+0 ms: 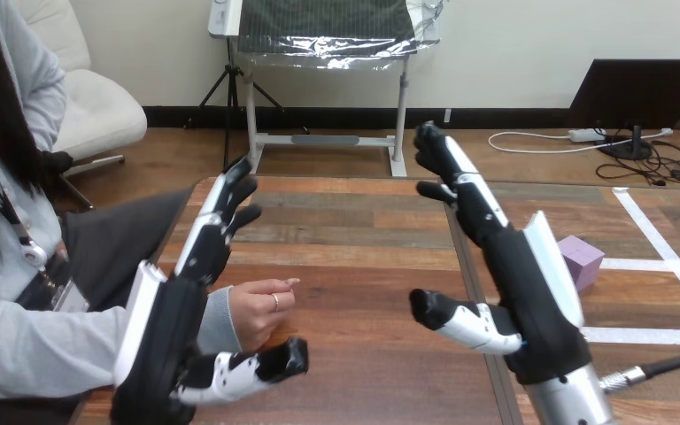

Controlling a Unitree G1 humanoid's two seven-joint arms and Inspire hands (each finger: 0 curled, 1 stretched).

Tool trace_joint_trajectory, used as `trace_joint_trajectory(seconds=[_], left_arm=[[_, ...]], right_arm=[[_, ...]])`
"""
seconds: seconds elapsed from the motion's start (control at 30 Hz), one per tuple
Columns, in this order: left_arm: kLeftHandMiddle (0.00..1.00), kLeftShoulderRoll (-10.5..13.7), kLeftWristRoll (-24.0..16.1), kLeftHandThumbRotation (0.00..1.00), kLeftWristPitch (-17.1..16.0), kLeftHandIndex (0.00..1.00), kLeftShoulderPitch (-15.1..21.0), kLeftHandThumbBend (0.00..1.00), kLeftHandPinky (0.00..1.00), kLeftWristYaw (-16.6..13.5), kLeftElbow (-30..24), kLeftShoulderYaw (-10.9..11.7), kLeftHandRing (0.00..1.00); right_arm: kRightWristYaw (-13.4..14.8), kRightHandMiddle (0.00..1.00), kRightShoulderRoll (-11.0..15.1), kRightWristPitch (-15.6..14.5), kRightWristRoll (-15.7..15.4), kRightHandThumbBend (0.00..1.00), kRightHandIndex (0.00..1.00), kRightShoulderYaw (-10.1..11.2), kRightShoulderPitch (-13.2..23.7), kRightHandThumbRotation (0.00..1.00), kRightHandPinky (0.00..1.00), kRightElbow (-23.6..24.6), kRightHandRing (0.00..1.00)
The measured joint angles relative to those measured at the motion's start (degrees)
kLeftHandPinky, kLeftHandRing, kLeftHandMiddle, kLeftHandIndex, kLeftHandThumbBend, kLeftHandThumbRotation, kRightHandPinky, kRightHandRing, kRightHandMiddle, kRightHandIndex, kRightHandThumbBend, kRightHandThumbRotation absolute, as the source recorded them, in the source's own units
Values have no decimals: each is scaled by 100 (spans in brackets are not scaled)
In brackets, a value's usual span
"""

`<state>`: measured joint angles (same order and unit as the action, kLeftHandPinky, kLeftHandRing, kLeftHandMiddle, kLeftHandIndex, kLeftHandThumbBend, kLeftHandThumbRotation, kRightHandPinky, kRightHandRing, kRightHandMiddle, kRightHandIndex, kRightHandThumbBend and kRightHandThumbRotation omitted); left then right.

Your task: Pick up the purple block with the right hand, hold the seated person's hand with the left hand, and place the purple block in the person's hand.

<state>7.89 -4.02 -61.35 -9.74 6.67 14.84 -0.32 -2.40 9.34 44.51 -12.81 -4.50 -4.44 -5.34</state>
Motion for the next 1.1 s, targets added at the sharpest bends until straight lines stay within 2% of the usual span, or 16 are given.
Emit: trace_joint_trajectory(seconds=[0.23, 0.53, 0.83, 1.1], left_arm=[[98, -2, -225, 74, -22, 95, 303, 100, 86, -127, 168, 45, 93], [97, 10, -199, 74, -157, 95, 701, 100, 86, -169, 635, 82, 93], [98, 28, -16, 71, -323, 95, 975, 100, 85, -150, 1134, 86, 94], [97, 65, 293, 70, -621, 95, 1231, 100, 84, -28, 1701, 91, 93]], right_arm=[[-60, 97, -10, 236, 87, 100, 97, -46, 265, 84, 86, -491, 95], [-229, 97, -1, 515, 267, 100, 97, -98, 629, 82, 88, -1182, 96], [-246, 96, -6, 821, 290, 100, 96, -111, 906, 84, 88, -1853, 95], [-240, 96, -10, 1144, 364, 100, 95, -103, 1176, 85, 86, -2503, 93]])
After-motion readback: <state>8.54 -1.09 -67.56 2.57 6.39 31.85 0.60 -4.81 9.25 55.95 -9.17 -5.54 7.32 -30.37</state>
